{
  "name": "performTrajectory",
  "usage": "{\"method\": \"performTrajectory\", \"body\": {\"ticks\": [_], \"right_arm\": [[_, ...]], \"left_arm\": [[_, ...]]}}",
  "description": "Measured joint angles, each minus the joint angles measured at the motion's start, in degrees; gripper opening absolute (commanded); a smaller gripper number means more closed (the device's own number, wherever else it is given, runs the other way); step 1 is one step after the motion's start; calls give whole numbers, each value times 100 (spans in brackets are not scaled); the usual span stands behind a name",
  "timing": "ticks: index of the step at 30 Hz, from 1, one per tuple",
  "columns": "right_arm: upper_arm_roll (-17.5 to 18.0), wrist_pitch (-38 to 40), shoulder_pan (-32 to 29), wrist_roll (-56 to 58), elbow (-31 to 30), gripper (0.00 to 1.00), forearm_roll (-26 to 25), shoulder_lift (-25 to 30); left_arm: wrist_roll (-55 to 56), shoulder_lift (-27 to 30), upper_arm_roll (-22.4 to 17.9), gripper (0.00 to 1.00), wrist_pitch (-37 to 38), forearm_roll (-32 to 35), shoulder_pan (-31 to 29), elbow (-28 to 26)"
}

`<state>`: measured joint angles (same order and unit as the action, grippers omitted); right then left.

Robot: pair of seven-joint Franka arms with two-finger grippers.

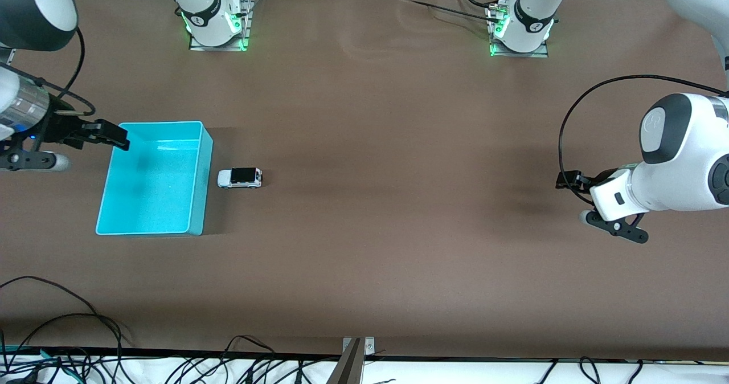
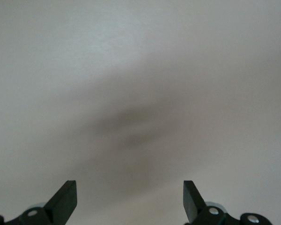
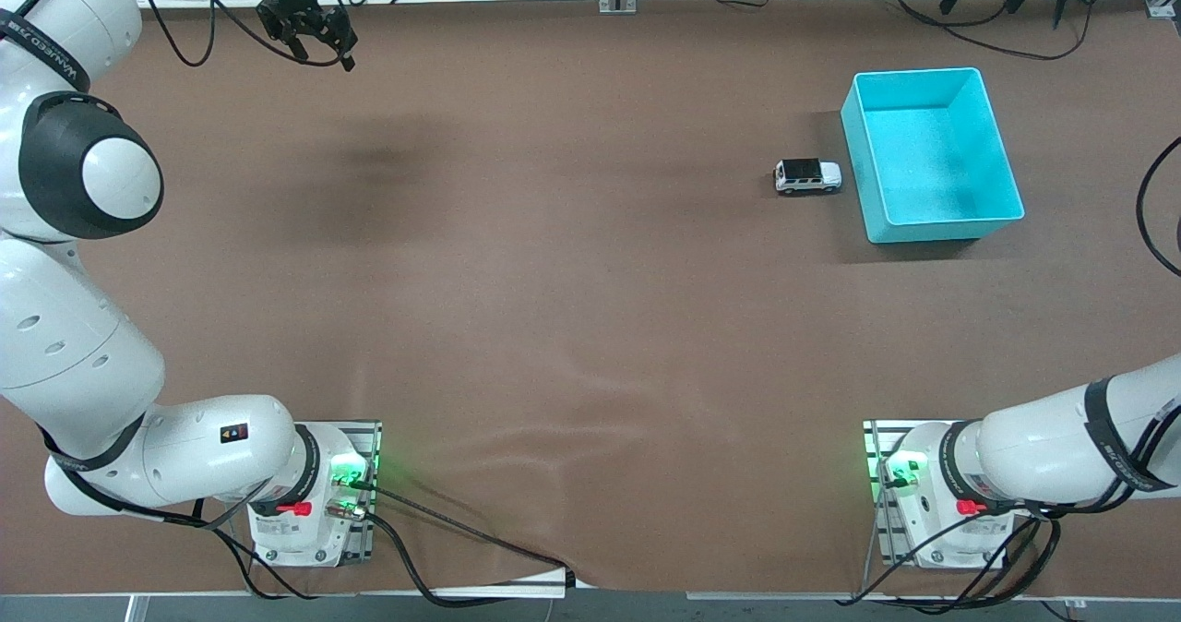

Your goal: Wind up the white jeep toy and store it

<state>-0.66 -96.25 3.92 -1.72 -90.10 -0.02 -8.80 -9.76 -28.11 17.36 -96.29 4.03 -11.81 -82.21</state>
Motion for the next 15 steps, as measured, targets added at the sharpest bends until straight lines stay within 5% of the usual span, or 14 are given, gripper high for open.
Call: {"method": "performTrajectory", "body": {"ticks": [15], "right_arm": [[32, -100, 782, 2059, -21, 100, -29, -327]], "left_arm": [[604, 225, 6, 100, 102, 0, 18, 71]]}}
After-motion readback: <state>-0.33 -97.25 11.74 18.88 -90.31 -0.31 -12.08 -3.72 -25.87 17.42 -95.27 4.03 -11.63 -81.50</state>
